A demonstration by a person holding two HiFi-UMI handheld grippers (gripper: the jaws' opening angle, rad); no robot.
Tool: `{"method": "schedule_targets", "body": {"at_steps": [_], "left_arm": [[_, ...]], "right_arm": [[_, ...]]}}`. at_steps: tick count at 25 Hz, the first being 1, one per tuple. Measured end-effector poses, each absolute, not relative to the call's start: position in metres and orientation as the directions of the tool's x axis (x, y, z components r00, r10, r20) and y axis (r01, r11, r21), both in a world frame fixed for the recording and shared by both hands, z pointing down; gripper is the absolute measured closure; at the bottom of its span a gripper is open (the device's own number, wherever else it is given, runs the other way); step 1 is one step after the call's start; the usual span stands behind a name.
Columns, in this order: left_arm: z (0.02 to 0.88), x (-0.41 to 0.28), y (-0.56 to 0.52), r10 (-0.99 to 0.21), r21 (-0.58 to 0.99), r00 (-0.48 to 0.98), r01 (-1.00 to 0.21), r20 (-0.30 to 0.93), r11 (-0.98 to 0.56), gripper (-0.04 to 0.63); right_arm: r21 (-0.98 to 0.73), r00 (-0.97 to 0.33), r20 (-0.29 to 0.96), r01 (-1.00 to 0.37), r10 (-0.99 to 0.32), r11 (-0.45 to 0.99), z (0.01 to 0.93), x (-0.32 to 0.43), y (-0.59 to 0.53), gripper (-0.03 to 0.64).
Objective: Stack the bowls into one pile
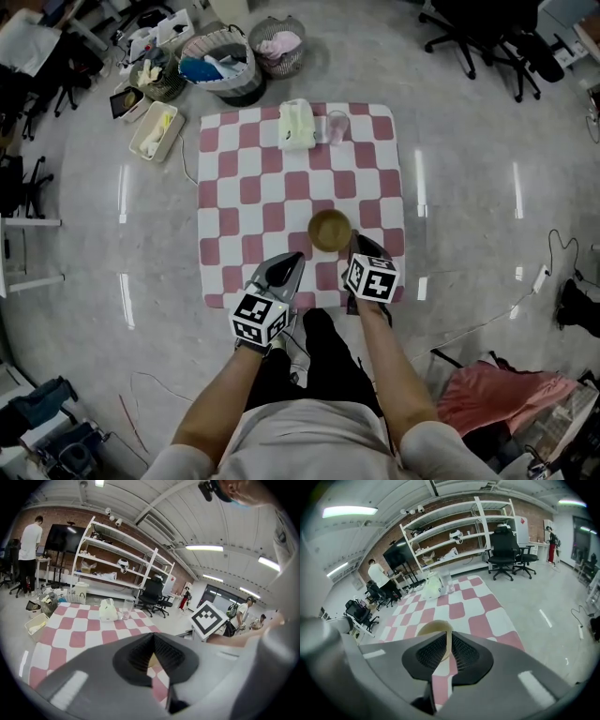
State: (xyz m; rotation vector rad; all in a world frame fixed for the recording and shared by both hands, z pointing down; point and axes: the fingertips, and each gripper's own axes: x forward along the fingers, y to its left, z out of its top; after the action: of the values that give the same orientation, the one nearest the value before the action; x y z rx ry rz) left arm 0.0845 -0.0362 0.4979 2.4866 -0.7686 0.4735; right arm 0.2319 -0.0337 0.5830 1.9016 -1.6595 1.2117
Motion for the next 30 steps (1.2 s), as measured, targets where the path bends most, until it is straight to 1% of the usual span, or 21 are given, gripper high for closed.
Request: {"method": "schedule_targets", "body": {"at_steps": [3,7,16,20,25,30], "left_arm": [[0.484,0.080,-0.029,-0.417,0.358,0.795,-0.582,0.441,-0.731,0.589],[0.460,0.065,-0.016,-0.407,0.381,0.815,-0.560,0.413,-0.736,0.589],[0.402,0.029,0.008,-0.391,0.382,0.848,-0.515,0.358,-0.768,0.589],[0.357,0.016,0.018,-0.385,0.379,0.875,-0.476,0.294,-0.793,0.589],[0.299,0.014,0.029,-0.369,0.361,0.905,-0.423,0.210,-0.831,0.589],[0.257,0.001,0.036,-0.387,0.331,0.909,-0.416,0.152,-0.847,0.589]], "right_arm": [[-0.281,-0.032,0.721,-0.927,-0.692,-0.249,0.550,0.222,-0.028,0.597],[-0.308,-0.027,0.664,-0.920,-0.747,-0.241,0.507,0.198,-0.014,0.606],[-0.332,-0.037,0.496,-0.931,-0.867,-0.150,0.402,0.135,0.008,0.607],[-0.306,-0.029,0.431,-0.945,-0.902,-0.116,0.351,0.112,0.015,0.607],[-0.275,-0.001,0.342,-0.956,-0.940,-0.099,0.293,0.102,0.027,0.607],[-0.228,0.012,0.275,-0.971,-0.961,-0.077,0.253,0.087,0.037,0.607]]}}
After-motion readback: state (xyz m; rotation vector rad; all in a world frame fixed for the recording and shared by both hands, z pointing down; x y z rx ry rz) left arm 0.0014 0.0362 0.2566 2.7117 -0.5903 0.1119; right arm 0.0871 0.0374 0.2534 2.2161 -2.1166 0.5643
